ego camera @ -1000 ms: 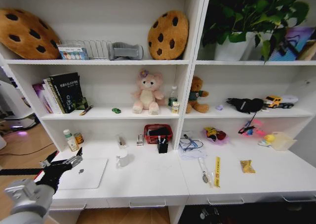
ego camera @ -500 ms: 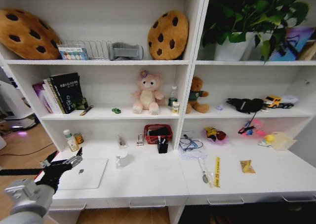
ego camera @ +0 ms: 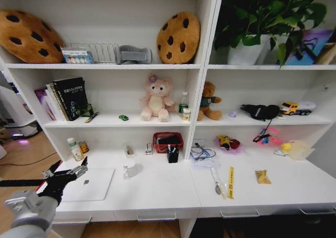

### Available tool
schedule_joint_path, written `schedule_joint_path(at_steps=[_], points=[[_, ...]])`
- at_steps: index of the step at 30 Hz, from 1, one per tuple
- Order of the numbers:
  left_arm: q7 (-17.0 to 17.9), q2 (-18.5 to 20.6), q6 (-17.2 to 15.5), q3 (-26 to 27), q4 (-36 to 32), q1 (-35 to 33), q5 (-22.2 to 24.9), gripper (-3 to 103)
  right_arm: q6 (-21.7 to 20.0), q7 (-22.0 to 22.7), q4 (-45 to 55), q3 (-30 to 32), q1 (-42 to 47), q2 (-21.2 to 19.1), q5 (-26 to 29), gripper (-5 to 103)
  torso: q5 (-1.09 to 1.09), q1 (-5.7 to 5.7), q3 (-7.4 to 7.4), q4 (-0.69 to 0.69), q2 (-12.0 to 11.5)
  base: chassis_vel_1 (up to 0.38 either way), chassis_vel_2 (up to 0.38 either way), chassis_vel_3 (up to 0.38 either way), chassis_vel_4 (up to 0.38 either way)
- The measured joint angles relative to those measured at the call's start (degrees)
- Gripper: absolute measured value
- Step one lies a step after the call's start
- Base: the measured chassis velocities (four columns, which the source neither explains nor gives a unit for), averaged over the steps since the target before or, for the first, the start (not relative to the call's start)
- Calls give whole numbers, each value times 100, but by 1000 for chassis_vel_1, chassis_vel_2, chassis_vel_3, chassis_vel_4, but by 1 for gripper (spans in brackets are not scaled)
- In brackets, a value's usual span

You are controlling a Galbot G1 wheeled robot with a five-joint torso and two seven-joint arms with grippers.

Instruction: Organize the objects on the table.

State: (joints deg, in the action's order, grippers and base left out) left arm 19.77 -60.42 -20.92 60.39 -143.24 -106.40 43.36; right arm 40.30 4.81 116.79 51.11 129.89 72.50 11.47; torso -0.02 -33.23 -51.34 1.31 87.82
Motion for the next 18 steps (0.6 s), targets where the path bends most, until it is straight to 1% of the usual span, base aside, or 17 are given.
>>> schedule_joint_path(at_steps=[1, 2, 4, 5, 6, 7, 8, 9, 10, 11, 12, 15, 18], points=[[-1, 0, 0, 0, 0, 0, 0, 100, -269, 62, 297, 118, -68, -3, 140, 100, 1, 0, 0, 0, 0, 0, 0, 0, 0], [-1, 0, 0, 0, 0, 0, 0, 100, -269, 62, 297, 118, -68, -3, 140, 100, 1, 0, 0, 0, 0, 0, 0, 0, 0], [-2, 0, 0, 0, 0, 0, 0, 100, -1078, 164, 694, 403, -505, -24, 449, 100, 2, -1, 0, 0, 0, 0, 0, 0, 0], [-2, 0, 0, 0, 0, 0, 0, 100, -1078, 164, 694, 403, -505, -24, 449, 100, 2, -1, 0, 0, 0, 0, 0, 0, 0], [-1, 0, 0, 0, 0, 0, 0, 100, -1593, 213, 804, 558, -895, -67, 630, 100, 5, -1, -1, -1, -1, 0, 0, 0, 0], [2, 0, 0, 1, 0, 0, 0, 100, -2094, 241, 912, 693, -1283, -180, 941, 100, 6, -2, -1, -2, -1, 0, 0, 0, 0], [2, 0, 0, 1, 0, 0, 0, 100, -2094, 241, 912, 693, -1283, -180, 941, 100, 6, -2, -1, -2, -1, 0, 0, 0, 0], [-2, 0, 0, 0, 0, 0, 0, 100, -2422, 256, 998, 768, -1539, -301, 1222, 100, 3, -2, -1, -3, -2, 0, 0, 0, 0], [0, 0, 0, 0, 0, 0, 0, 100, -2664, 277, 1056, 805, -1755, -430, 1447, 100, 3, -2, -1, -3, -1, 0, 0, 0, 0], [0, 0, 0, 0, 0, 0, 0, 100, -2797, 289, 1072, 819, -1893, -544, 1567, 100, 3, -2, -1, -2, -1, 0, 0, 0, 0], [0, 0, 0, 0, 0, 0, 0, 100, -2797, 289, 1072, 819, -1893, -544, 1567, 100, 3, -2, -1, -2, -1, 0, 0, 0, 0], [1, 0, 0, 0, 0, 0, 0, 100, -2991, 291, 1041, 815, -2130, -828, 1690, 100, 1, -3, -1, -2, -1, -21, -13, 28, 27], [0, 0, 0, 0, 0, 0, 0, 100, -3022, 278, 993, 766, -2183, -868, 1700, 100, 2, -2, 0, -2, -1, -110, -86, 85, 93]])
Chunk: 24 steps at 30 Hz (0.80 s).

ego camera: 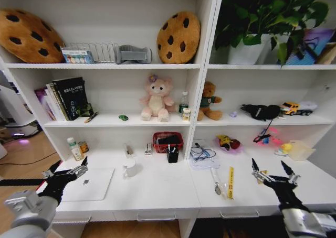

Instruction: Organize the objects on the table.

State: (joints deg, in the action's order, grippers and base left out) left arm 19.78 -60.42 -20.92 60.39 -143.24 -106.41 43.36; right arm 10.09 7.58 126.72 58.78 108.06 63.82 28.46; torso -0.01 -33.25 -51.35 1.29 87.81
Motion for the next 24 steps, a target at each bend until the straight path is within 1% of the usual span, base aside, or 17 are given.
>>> schedule_joint_path(at_steps=[3, 8, 11, 12, 13, 17, 18, 19, 20, 21, 22, 23, 24], points=[[0, 0, 0, 0, 0, 0, 0, 100, 0, -85, -89, -74, -33, 64, -100, 100, 1, -1, -1, 1, 0, -162, -151, 107, 146], [-1, 0, 0, 0, 0, 0, 0, 100, 0, -110, -113, -153, -27, 118, -119, 100, 2, 1, 1, 2, 0, -204, -210, 184, 198], [-3, 0, 0, -1, 0, 0, 0, 100, -1, -113, -138, -175, -37, 128, -135, 100, 0, 0, -1, 2, 0, -232, -213, 237, 242], [-5, 0, 0, 0, 0, 0, 0, 100, -20, -115, -156, -177, -55, 130, -175, 100, 4, 0, 0, 2, 0, -270, -225, 247, 267], [-3, 0, 0, 0, 0, 0, 0, 100, -85, -129, -175, -174, -70, 126, -247, 100, 2, 1, 1, 1, 1, -269, -282, 263, 267], [-1, 0, 0, 0, 0, 0, 0, 100, -127, -125, -214, -215, -127, 120, -262, 100, -2, 1, 0, 0, 0, -282, -300, 265, 288], [-3, 0, 0, 0, 0, 0, 0, 100, -129, -109, -300, -277, -217, 104, -286, 100, -2, 0, 0, 2, 0, -276, -285, 270, 240], [-3, 0, 0, 0, -1, 0, 0, 100, -185, -142, -450, -277, -322, 69, -438, 100, 9, 1, 0, 1, 0, -276, -239, 239, 240], [-8, 0, 0, -1, -1, 0, 0, 100, -326, -133, -512, -269, -370, 29, -438, 100, 6, 0, 0, 2, 0, -235, -239, 228, 219], [-8, 0, 0, -1, -1, 0, 0, 100, -326, -133, -512, -269, -370, 29, -438, 100, 6, 0, 0, 2, 0, -235, -239, 228, 219], [-8, 0, 0, -1, -1, 0, 0, 100, -524, -124, -545, -258, -404, -24, -346, 100, 5, 0, 0, 2, 0, -133, -180, 228, 219], [-10, 0, 0, -1, -1, 0, 0, 100, -1393, -165, -800, -295, -606, -336, 180, 100, 3, 1, 0, 3, 0, 0, 0, 0, 0], [-10, 0, 0, -1, -1, 0, 0, 100, -1393, -165, -800, -295, -606, -336, 180, 100, 3, 1, 0, 3, 0, 0, 0, 0, 0]])
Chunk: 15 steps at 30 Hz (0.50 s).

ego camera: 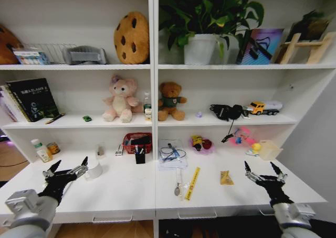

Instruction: Organize the objects on the table.

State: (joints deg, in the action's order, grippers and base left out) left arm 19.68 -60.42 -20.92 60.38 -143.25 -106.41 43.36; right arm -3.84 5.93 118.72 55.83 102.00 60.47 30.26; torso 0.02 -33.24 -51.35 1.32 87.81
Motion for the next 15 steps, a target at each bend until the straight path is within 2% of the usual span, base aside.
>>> schedule_joint_path(at_steps=[3, 8, 15], points=[[4, 0, 0, 1, 1, 0, 0, 100, -530, -156, -427, -285, -464, -354, 352, 100, -5, 0, 0, -3, 1, 22, 63, -34, -41], [6, 0, 0, 2, 1, 0, 0, 100, -748, -353, -947, -576, -956, -519, 396, 100, -5, 0, 0, -5, 0, 52, 71, -38, -49], [7, 0, 0, 2, 1, 1, 0, 100, -765, -409, -1509, -1013, -1351, -470, 283, 100, -2, 0, 0, -1, 0, 0, 0, 0, 0]])
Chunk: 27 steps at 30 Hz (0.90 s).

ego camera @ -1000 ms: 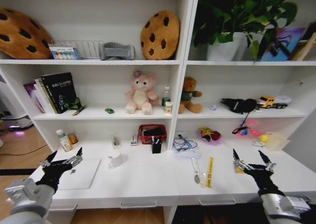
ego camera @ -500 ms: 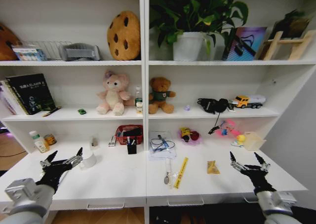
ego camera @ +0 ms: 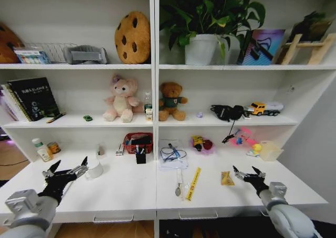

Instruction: Organize the objects on the table.

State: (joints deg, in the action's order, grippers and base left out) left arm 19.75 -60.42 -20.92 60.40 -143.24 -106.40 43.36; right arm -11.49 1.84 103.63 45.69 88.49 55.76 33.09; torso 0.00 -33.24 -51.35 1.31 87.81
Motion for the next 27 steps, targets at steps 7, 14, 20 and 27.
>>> schedule_joint_path(at_steps=[7, 14, 20, 27], points=[[2, 0, 0, -1, 0, 0, 0, 100, 225, -231, -501, -678, -509, 81, -290, 100, -1, 0, 0, -2, 0, 0, 0, 0, 0], [2, 0, 0, -1, 0, 0, 0, 100, 244, -240, -854, -931, -747, 282, -445, 89, 0, 0, 0, -2, 0, 0, 0, 0, 0], [2, 0, 0, -1, 0, 0, 0, 100, 289, -299, -1003, -865, -762, 327, -429, 62, 0, 0, 0, -2, 0, 0, 0, 0, 0], [1, 0, 0, -1, 0, 0, 0, 100, 287, -322, -966, -860, -775, 302, -401, 41, -1, 0, 0, -2, 0, 0, 0, 0, 0]])
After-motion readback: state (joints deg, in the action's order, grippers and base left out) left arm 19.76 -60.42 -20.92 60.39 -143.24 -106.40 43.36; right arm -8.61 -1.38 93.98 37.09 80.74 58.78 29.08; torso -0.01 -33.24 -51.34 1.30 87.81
